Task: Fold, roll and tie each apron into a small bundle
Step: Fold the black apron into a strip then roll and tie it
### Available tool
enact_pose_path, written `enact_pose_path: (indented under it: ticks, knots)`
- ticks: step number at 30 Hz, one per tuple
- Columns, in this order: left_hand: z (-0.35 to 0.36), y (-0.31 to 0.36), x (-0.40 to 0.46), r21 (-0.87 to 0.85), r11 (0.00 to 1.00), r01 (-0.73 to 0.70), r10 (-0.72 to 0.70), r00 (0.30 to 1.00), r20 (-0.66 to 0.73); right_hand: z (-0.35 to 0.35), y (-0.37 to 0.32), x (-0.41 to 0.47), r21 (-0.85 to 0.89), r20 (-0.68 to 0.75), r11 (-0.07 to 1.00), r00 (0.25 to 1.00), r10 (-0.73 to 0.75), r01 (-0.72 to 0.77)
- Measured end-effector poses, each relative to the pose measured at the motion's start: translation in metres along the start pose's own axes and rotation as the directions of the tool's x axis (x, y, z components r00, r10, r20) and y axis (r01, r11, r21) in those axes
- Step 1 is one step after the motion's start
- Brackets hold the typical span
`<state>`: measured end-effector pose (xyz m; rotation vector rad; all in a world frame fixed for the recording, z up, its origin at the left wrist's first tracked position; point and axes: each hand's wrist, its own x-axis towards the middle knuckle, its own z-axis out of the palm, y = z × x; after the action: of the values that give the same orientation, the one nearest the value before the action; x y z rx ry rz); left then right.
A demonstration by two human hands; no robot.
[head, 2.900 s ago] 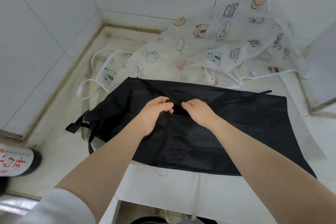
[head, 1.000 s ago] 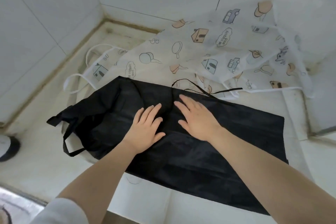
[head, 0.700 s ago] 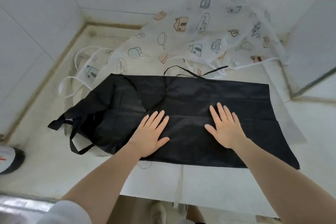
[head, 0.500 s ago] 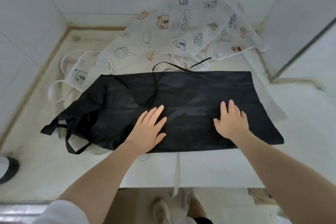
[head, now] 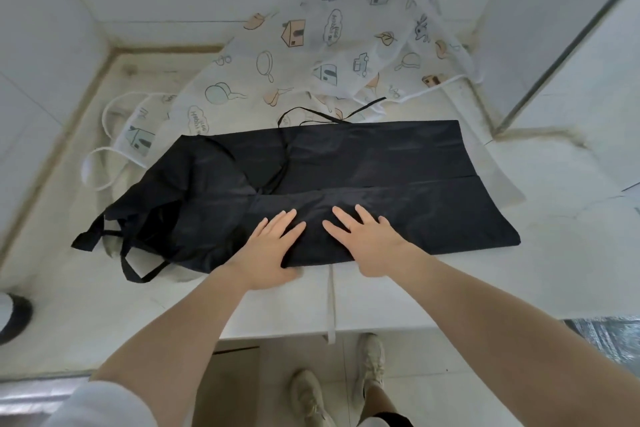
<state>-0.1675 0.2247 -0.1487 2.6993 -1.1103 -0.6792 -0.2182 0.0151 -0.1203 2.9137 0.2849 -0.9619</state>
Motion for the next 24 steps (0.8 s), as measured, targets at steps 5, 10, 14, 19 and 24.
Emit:
enact_pose_path:
  ticks: [5,10,14,19,24]
  knots:
    - [-0.026,-0.003,-0.003,-0.128,0.988,0.08,-0.082,0.997,-0.009,-0.022,0.011,0.003,0.333,0.027,0.943,1.0,0.015,-0.023]
    - [-0.049,-0.026,-0.006,-0.09,0.956,0.28,-0.289,0.952,-0.103,-0.056,0.023,0.009,0.483,0.019,0.869,0.994,0.111,-0.106]
    - [-0.067,-0.041,-0.001,-0.066,0.915,0.397,-0.403,0.905,-0.135,-0.058,0.039,0.023,0.42,0.009,0.901,0.993,0.116,-0.109]
    - [-0.056,-0.044,0.018,0.252,0.854,0.455,-0.342,0.856,-0.388,-0.043,0.048,0.038,0.31,-0.054,0.93,0.973,0.223,-0.196]
    - [-0.035,0.011,0.056,0.184,0.974,0.129,-0.023,0.87,-0.492,-0.038,0.049,0.055,0.317,-0.04,0.919,0.965,0.259,-0.233]
